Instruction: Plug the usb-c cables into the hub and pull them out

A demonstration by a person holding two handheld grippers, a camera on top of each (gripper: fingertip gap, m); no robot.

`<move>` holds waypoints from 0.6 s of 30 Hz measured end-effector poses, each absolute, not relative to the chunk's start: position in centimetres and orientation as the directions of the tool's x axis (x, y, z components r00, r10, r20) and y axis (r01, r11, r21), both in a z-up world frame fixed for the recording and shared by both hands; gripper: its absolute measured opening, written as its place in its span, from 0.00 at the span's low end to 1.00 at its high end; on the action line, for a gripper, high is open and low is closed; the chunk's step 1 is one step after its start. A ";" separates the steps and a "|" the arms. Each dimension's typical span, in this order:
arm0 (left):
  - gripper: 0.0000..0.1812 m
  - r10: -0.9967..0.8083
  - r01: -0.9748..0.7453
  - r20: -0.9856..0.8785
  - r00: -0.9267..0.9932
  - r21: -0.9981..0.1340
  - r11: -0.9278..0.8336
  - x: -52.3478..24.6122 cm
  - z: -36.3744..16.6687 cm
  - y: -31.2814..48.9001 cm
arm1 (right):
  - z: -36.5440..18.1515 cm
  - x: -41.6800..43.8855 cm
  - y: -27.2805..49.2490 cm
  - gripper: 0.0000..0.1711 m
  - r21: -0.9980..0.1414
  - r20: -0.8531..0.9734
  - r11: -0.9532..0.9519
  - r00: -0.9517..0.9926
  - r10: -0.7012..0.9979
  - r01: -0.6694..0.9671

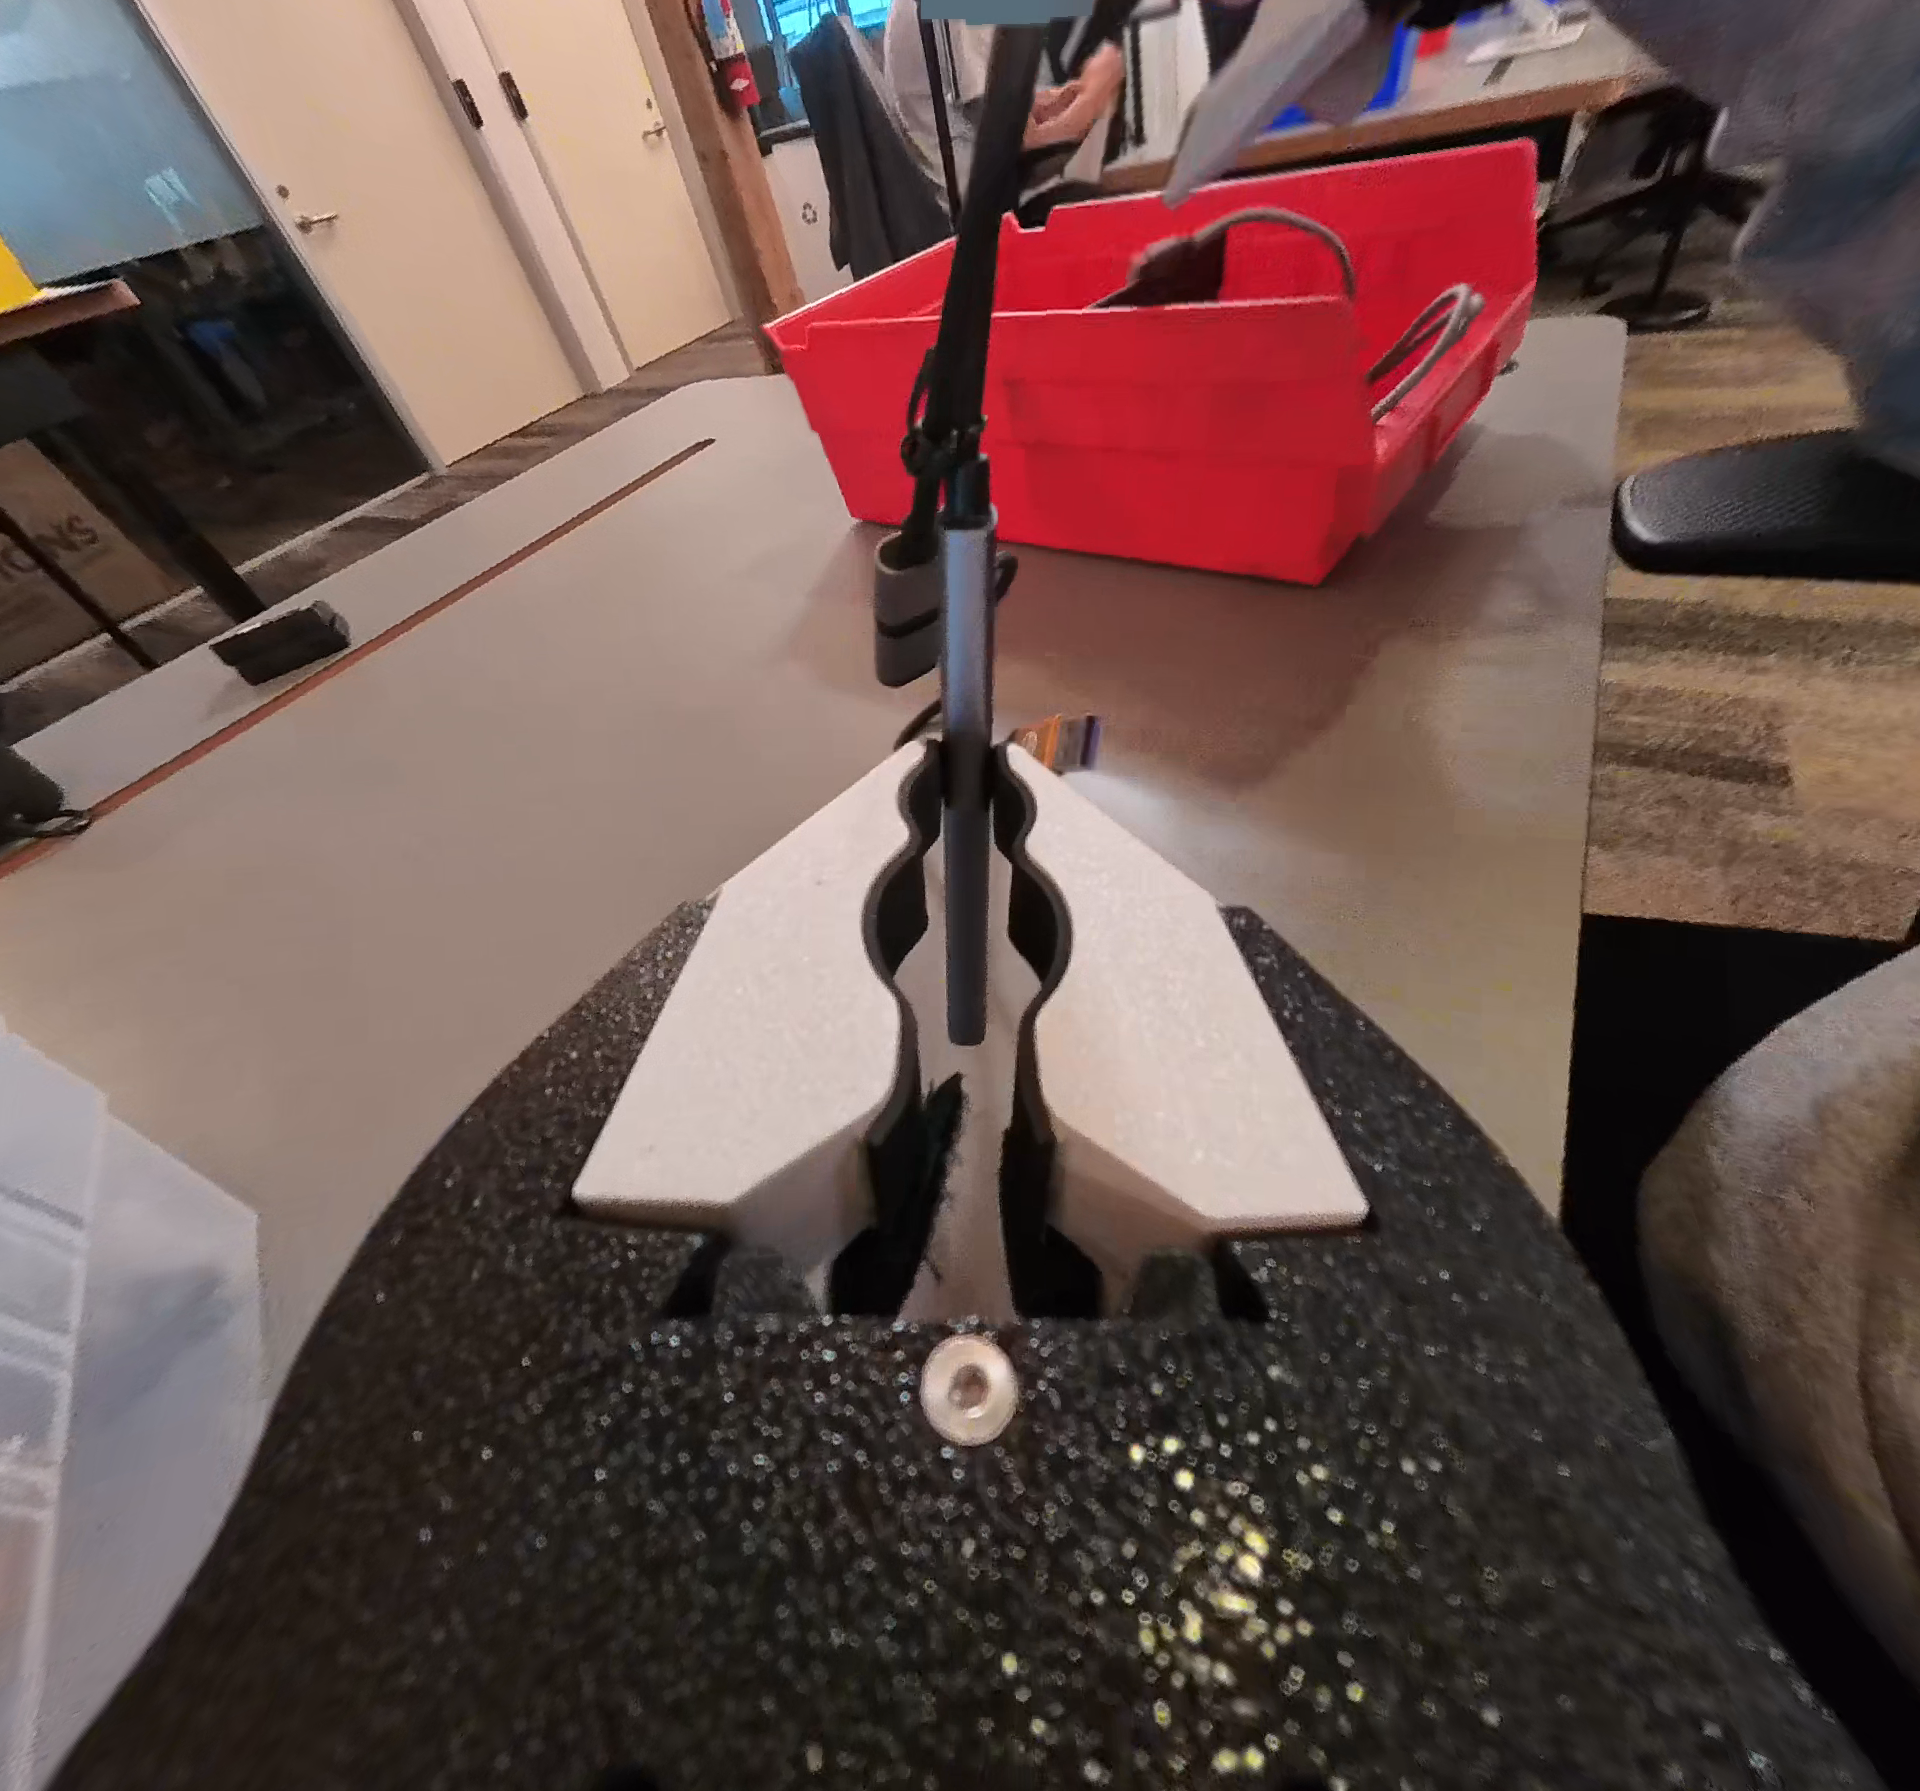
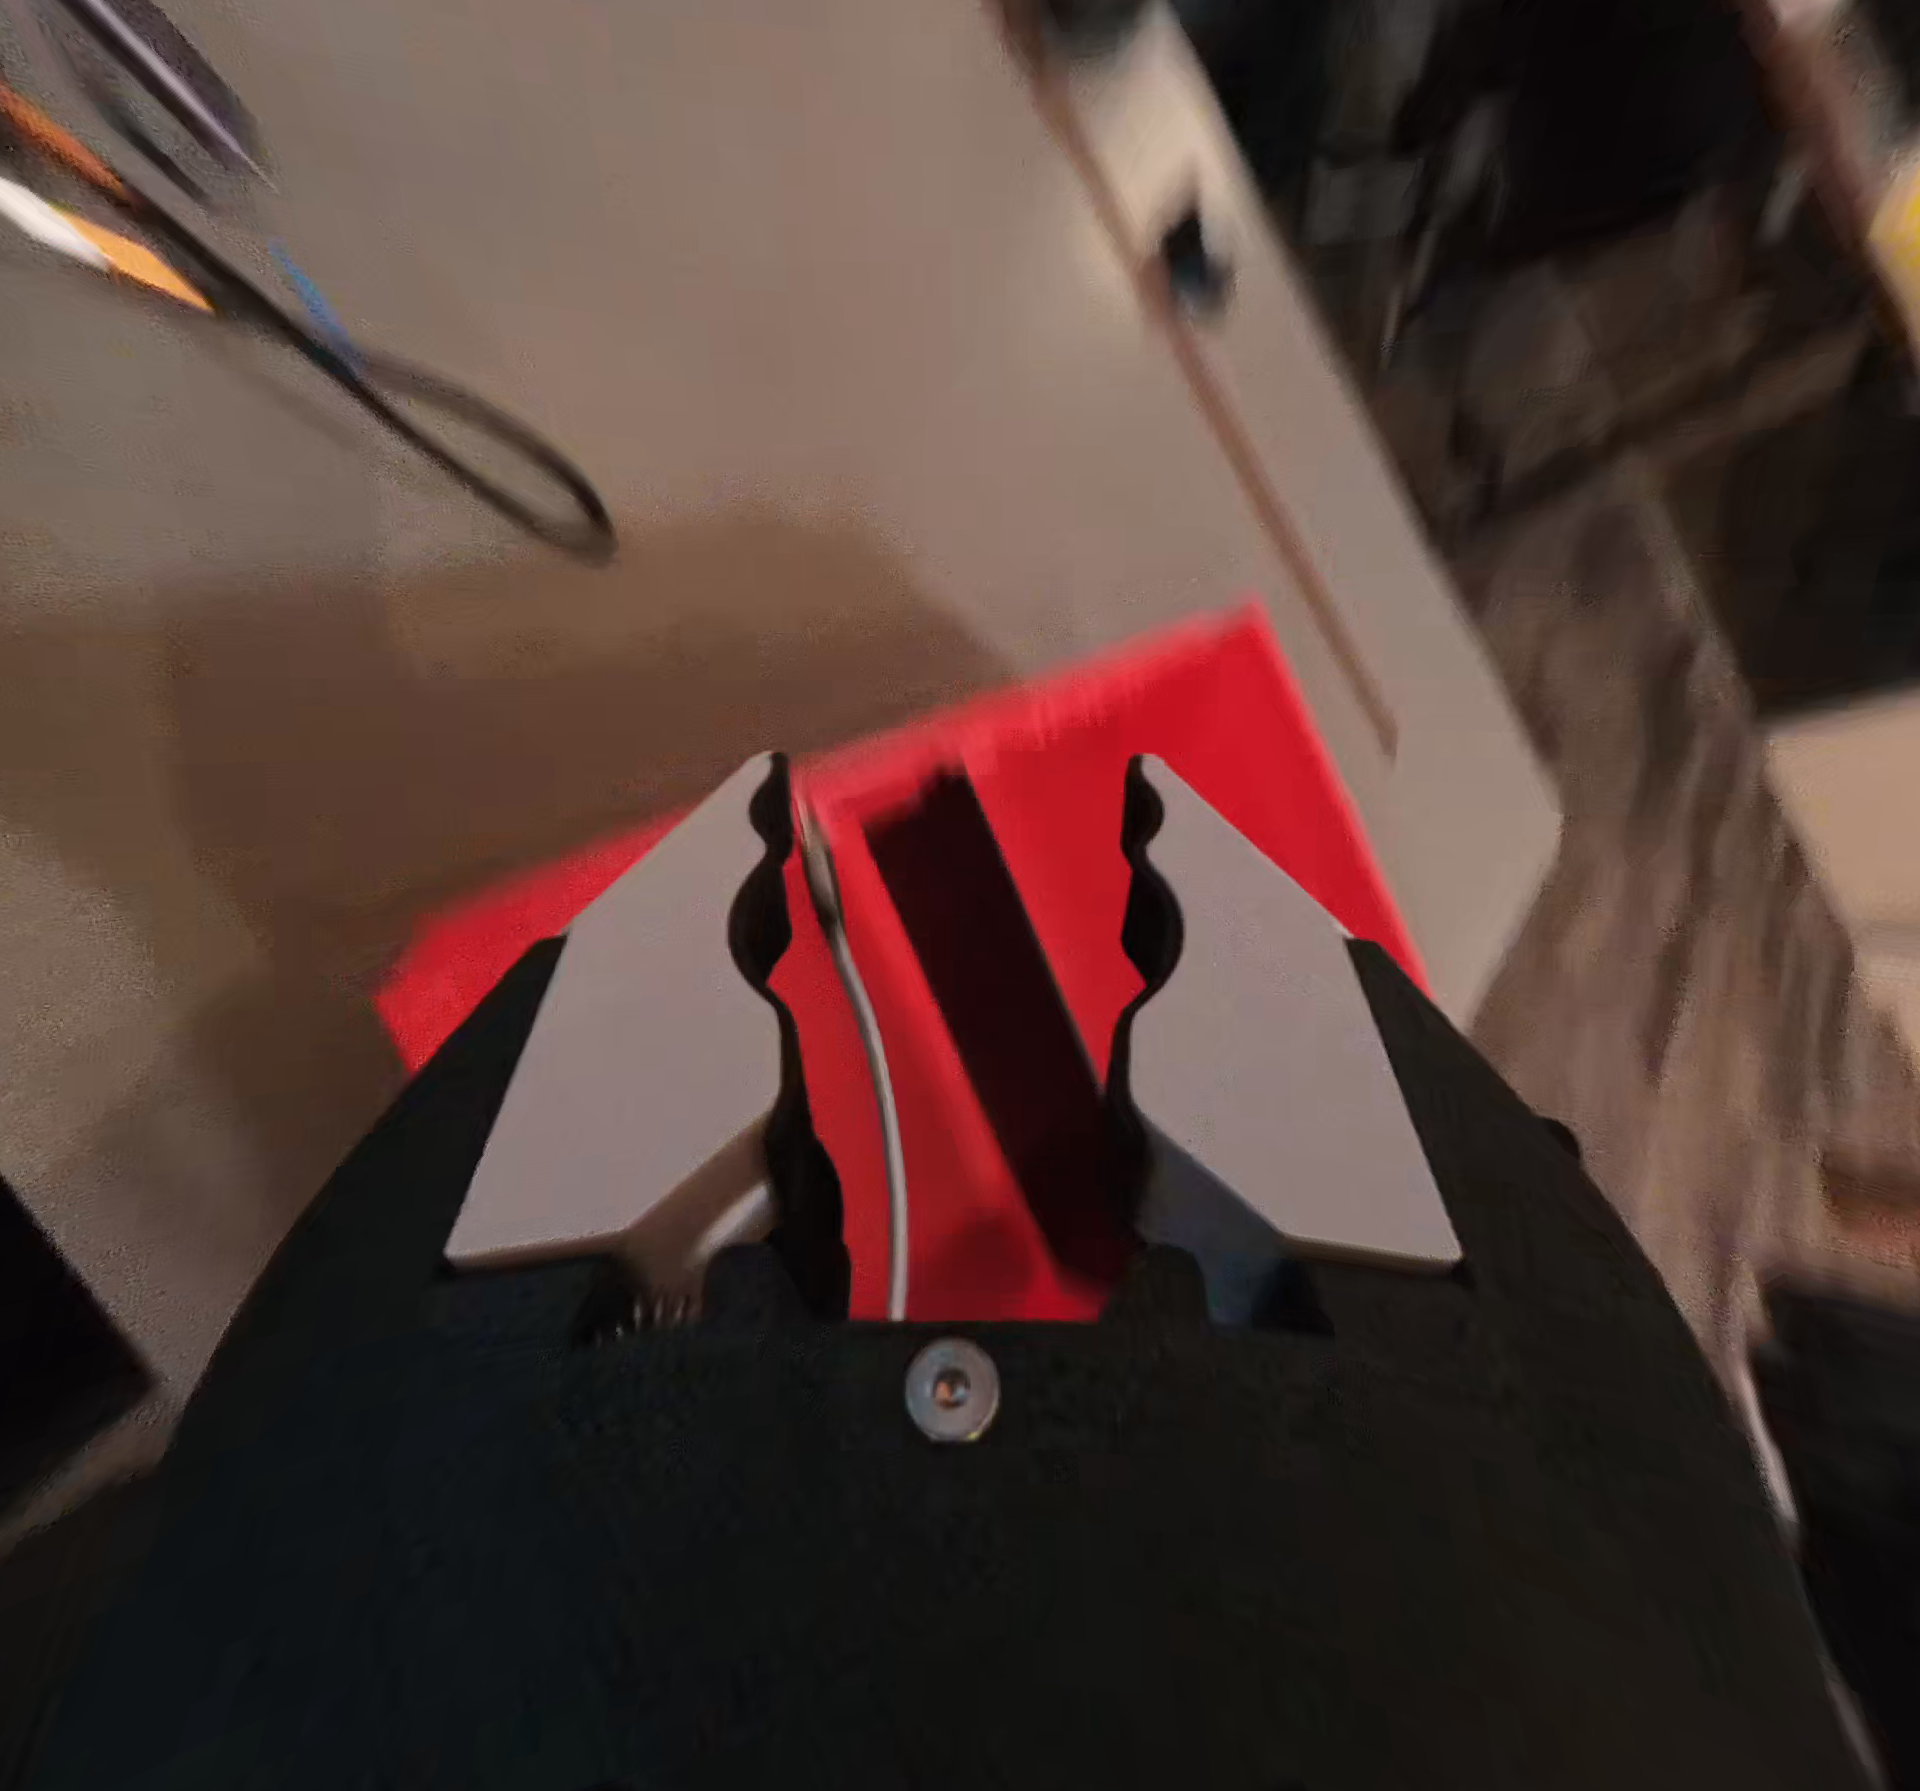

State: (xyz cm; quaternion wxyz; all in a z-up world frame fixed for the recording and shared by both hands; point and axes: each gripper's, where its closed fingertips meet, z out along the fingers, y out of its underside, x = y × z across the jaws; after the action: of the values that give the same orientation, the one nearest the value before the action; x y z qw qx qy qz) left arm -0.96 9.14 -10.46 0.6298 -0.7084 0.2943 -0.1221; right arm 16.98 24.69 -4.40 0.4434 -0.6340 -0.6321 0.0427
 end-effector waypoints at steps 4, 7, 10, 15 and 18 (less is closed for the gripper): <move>0.04 -0.588 -0.185 -0.136 0.797 -0.982 -0.023 -1.1 -10.3 9.1 | -0.5 8.7 14.3 0.23 -0.852 0.443 0.433 -0.037 0.896 0.295; 0.04 -0.621 -0.164 -0.123 0.774 -0.986 -0.009 -0.7 -10.3 8.8 | -5.4 5.5 8.3 0.16 -0.856 0.258 0.376 -0.336 0.906 0.355; 0.04 -0.679 -0.143 -0.130 0.722 -0.989 0.038 0.4 -9.7 7.8 | -9.8 3.0 7.6 0.17 -0.776 0.326 0.467 -0.363 0.873 0.425; 0.04 -0.734 -0.143 -0.148 0.663 -0.987 0.070 1.5 -9.7 6.9 | -13.4 1.2 7.5 0.16 -0.676 0.423 0.560 -0.370 0.827 0.479; 0.04 -0.759 -0.130 -0.116 0.641 -0.991 0.043 1.9 -9.8 6.6 | -13.8 0.9 7.2 0.04 -0.661 0.458 0.590 -0.374 0.807 0.463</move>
State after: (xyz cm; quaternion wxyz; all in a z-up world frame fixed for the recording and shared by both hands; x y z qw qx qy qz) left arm 1.85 6.65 -9.85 0.6349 -0.6460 0.3437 -0.2478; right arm 0.92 7.23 -13.79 0.3945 -0.3969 -0.7996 0.2178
